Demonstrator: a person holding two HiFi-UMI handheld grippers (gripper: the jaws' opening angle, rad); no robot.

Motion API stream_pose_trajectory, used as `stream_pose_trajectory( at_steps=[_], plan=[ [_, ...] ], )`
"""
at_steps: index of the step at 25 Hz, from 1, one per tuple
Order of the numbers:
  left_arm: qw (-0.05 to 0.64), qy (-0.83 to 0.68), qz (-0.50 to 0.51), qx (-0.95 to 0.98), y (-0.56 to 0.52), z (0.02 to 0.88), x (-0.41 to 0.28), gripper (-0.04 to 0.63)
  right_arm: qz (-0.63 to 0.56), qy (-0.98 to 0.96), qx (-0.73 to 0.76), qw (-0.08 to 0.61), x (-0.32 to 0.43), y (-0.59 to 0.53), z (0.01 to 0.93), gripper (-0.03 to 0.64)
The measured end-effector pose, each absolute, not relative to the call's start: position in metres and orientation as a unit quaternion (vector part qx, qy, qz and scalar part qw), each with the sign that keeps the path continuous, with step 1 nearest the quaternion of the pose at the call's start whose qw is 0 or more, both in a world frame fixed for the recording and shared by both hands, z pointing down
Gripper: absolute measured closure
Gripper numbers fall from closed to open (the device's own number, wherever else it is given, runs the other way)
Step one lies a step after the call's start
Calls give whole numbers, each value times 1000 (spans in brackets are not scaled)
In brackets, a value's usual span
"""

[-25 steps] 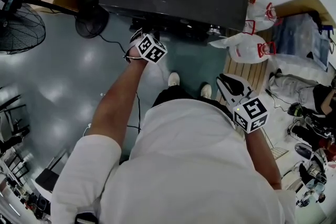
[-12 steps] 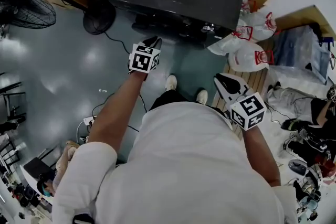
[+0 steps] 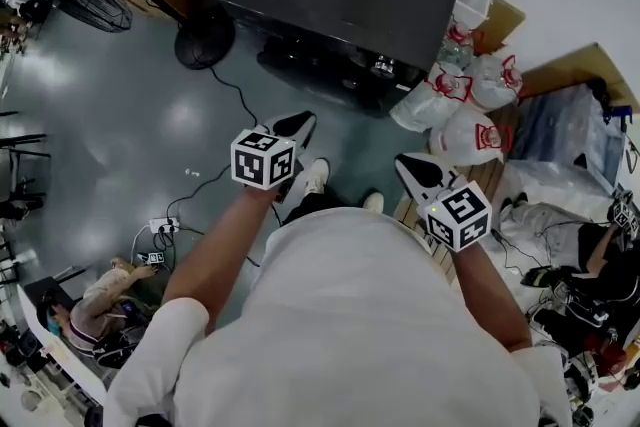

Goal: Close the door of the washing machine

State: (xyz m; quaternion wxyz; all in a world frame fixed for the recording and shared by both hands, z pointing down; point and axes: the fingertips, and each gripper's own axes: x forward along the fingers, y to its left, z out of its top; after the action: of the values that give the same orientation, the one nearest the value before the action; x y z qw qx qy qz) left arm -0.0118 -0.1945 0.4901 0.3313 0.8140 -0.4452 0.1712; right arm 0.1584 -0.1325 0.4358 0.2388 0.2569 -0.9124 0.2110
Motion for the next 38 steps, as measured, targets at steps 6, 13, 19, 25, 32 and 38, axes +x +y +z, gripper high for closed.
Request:
stream_pose_trajectory(
  at_steps=[6, 13, 19, 25, 32, 38],
  plan=[
    [336, -442, 138, 821, -155, 447, 23, 555, 192, -925, 215, 246, 167, -128, 424, 601],
    [337, -435, 128, 825, -116, 428, 58, 555, 178, -932, 187, 254, 182, -114, 422, 601],
    [328, -442, 134, 824, -99, 424, 69, 555, 171, -936, 171, 256, 188, -102, 421, 603],
    [326, -446, 135, 822, -94, 425, 74, 555, 169, -939, 164, 252, 192, -96, 422, 606],
    [325, -447, 136, 822, -91, 426, 74, 555, 164, -941, 160, 250, 191, -93, 422, 607],
    [325, -448, 136, 822, -92, 425, 69, 555, 160, -941, 158, 252, 185, -94, 421, 607]
  ],
)
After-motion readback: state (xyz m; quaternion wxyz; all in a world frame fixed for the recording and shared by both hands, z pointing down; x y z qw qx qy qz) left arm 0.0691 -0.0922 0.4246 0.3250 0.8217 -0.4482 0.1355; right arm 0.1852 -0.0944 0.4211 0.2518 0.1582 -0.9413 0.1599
